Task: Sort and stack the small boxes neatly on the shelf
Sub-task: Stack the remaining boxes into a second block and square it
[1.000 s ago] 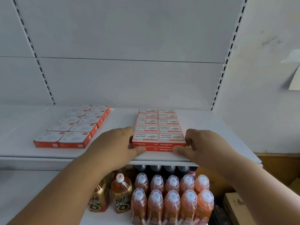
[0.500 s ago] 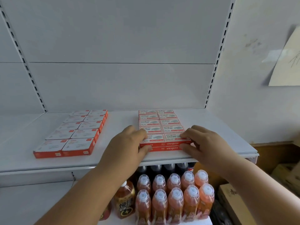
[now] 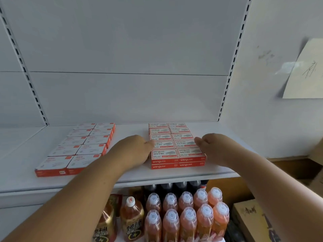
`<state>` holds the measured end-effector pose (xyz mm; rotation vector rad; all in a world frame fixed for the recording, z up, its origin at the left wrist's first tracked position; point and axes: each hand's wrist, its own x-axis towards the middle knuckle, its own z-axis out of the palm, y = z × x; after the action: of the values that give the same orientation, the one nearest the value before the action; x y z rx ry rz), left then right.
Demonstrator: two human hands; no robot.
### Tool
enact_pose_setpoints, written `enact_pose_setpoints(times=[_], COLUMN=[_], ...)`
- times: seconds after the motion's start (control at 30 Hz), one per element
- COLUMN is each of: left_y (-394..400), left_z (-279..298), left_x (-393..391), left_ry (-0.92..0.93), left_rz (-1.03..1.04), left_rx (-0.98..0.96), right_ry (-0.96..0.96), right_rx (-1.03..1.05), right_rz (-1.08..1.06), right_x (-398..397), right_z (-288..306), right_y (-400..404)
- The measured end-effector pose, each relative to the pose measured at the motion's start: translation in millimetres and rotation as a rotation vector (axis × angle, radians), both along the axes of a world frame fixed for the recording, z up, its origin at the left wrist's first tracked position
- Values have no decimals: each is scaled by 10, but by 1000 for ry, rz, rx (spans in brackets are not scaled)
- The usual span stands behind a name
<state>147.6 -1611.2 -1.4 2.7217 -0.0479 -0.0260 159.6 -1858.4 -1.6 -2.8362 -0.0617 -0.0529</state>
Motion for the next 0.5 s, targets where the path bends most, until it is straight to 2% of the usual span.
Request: enact_pose_setpoints(times=[0.13, 0.4, 0.5], left_y=[-17, -17, 9], left_z=[19, -146, -134], left_x=[65, 76, 96], left_ry=[83, 1, 26], left_rz=[-23, -53, -49], left_rx=[34, 41, 28], right_ry=[77, 30, 69], right_rx=[-25, -92, -27], right_rz=[-27, 23, 13], right_x=[81, 75, 90], right_z=[-15, -82, -48], right_y=[20, 50, 28])
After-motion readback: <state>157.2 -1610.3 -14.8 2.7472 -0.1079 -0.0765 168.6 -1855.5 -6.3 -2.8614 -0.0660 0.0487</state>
